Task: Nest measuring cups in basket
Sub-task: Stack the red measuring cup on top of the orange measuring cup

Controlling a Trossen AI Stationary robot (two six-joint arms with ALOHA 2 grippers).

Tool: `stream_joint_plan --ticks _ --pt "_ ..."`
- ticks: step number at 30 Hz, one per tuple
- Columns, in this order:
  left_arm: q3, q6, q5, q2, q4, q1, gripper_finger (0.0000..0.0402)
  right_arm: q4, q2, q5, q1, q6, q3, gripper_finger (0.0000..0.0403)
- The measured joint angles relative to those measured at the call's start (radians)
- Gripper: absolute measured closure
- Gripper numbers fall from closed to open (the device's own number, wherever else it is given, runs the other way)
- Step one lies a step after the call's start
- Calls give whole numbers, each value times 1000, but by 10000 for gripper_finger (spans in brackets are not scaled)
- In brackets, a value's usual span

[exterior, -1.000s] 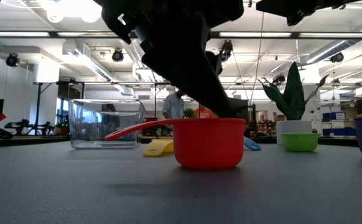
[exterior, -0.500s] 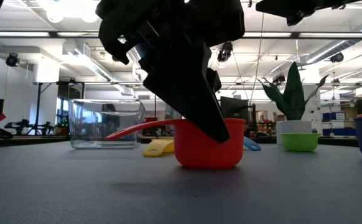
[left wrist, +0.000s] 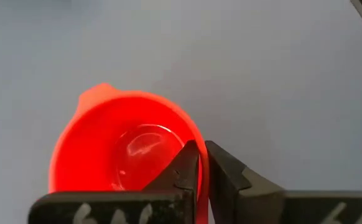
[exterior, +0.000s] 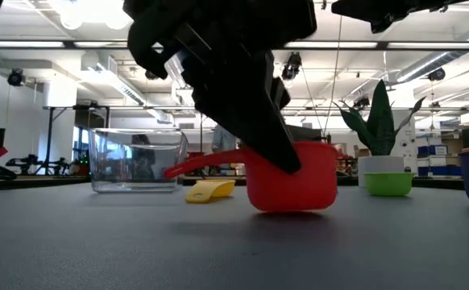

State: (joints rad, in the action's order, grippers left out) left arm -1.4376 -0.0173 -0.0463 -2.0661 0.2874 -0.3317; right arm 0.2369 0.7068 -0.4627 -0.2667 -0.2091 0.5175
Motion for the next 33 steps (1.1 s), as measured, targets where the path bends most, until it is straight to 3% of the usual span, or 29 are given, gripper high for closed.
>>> stream_joint_plan --ticks 15,20,33 --pt "-200 -467 62 28 43 65 401 -55 -142 254 -13 41 28 394" --pt "-256 -535 37 27 17 109 401 -84 -189 300 -13 42 25 394" --pt "-251 -553 -51 -20 -207 153 401 -42 -207 314 -13 41 18 394"
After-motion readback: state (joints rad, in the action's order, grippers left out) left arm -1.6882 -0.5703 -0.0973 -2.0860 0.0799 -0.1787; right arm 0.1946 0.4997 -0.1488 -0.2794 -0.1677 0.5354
